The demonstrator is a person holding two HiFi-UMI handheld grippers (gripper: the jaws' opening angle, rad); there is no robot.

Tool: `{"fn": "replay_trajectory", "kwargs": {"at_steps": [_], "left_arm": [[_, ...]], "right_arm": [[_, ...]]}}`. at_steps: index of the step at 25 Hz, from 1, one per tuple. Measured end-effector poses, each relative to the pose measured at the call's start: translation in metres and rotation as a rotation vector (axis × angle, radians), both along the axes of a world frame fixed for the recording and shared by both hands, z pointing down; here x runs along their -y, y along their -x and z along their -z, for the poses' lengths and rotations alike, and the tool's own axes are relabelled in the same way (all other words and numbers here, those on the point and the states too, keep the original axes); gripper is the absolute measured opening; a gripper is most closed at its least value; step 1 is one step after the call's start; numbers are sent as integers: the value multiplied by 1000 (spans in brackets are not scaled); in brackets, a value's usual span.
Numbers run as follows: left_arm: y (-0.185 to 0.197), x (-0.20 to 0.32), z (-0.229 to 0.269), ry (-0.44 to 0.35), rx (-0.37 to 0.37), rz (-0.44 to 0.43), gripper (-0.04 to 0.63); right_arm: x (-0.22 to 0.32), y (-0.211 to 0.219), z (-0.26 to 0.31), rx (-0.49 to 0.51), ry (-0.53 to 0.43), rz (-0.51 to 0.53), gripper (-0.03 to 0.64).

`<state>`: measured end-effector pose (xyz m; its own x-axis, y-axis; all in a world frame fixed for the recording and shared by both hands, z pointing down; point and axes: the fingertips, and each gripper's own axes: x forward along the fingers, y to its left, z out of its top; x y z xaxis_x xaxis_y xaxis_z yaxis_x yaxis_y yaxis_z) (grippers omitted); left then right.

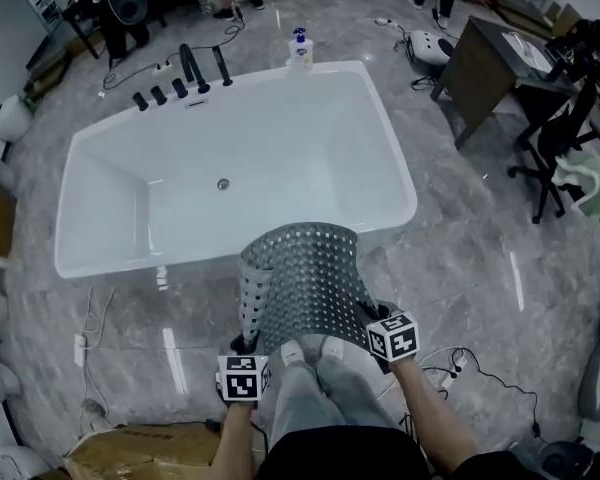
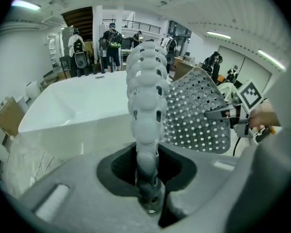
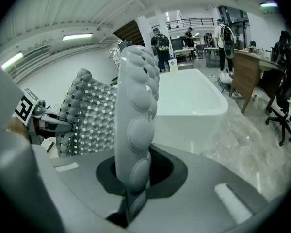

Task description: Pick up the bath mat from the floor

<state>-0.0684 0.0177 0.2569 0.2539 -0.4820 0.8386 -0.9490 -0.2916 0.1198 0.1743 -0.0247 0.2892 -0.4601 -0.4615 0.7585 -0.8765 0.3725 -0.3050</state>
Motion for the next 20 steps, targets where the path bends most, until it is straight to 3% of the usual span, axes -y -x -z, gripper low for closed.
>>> {"fn": "replay_trajectory", "kwargs": {"at_steps": [20], "left_arm": [[-9, 134, 242, -535, -18, 75, 80]], "right_arm": [[136, 3, 251, 84, -492, -56, 18]]}}
